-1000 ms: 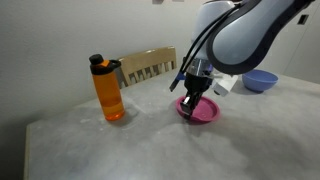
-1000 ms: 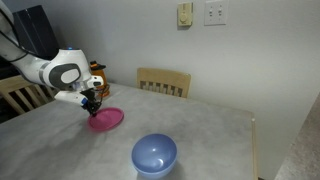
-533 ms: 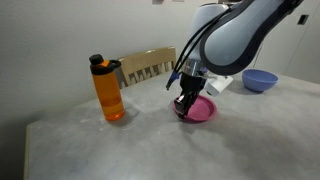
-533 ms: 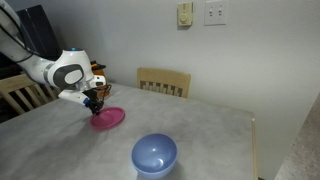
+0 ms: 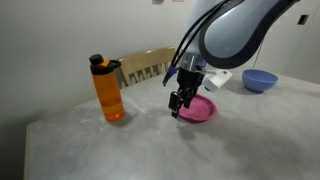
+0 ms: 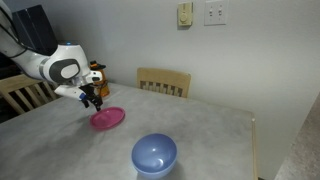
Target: Remove the pink object from the light blue bowl and put it on the table
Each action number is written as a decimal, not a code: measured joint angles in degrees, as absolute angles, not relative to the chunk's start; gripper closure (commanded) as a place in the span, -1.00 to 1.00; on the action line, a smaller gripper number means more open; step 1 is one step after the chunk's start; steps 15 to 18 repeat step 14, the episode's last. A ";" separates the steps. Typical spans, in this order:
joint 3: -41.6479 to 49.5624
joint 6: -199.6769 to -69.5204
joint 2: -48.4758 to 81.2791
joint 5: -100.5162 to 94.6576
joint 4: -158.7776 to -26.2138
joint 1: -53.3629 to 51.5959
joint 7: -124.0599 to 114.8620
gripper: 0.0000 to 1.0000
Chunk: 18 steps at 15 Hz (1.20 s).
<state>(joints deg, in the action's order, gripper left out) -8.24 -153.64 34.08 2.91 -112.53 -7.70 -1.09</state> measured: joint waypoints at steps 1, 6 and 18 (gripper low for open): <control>-7.71 -152.39 33.05 2.47 -112.80 -8.57 -2.44 -1.00; -4.47 -141.65 27.51 -2.95 -113.41 -13.28 -10.29 -1.00; -4.44 -133.22 21.61 -5.42 -113.72 -13.57 -10.05 -1.00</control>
